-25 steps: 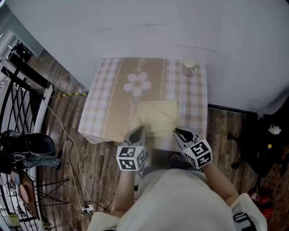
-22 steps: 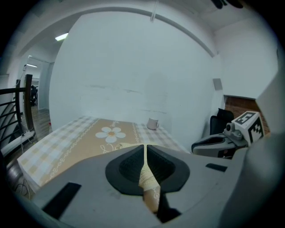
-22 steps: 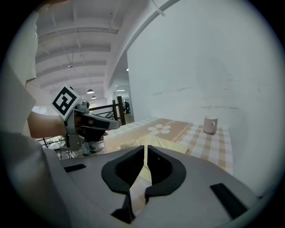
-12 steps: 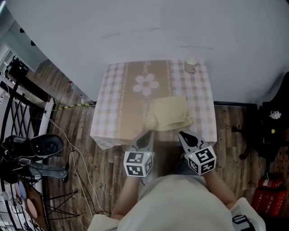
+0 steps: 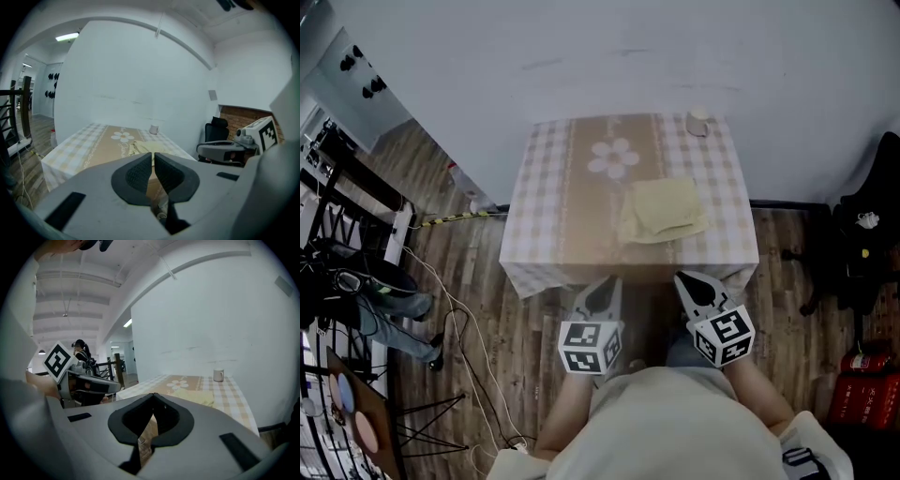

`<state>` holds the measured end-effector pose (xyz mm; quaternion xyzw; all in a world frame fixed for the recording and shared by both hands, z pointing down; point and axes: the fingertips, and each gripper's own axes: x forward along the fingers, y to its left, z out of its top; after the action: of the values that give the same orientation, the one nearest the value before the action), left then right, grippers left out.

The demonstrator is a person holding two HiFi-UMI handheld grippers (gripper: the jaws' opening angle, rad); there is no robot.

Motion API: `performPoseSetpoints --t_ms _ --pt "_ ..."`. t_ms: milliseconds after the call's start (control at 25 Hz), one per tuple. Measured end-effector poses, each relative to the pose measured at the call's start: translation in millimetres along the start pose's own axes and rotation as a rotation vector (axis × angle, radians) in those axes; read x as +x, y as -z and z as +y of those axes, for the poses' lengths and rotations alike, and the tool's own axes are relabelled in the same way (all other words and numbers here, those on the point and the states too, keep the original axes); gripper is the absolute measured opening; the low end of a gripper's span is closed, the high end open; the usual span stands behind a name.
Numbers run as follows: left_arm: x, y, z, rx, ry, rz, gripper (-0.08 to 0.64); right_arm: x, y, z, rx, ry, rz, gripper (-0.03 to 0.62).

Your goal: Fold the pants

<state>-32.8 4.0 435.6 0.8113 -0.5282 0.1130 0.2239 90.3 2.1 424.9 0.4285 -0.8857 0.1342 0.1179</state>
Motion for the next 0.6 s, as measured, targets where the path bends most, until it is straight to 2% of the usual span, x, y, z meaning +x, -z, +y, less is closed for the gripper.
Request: performPoseSetpoints --t_ms 240,600 --pt "-35 18 0 -0.007 -0.011 -0.013 0.018 -19 7 33 -0.016 -0.013 -0.017 0.0" --pt "-52 23 -5 -0.006 -0.024 -0.037 0.017 -32 3 50 -0.056 -0.032 -0.042 0.0"
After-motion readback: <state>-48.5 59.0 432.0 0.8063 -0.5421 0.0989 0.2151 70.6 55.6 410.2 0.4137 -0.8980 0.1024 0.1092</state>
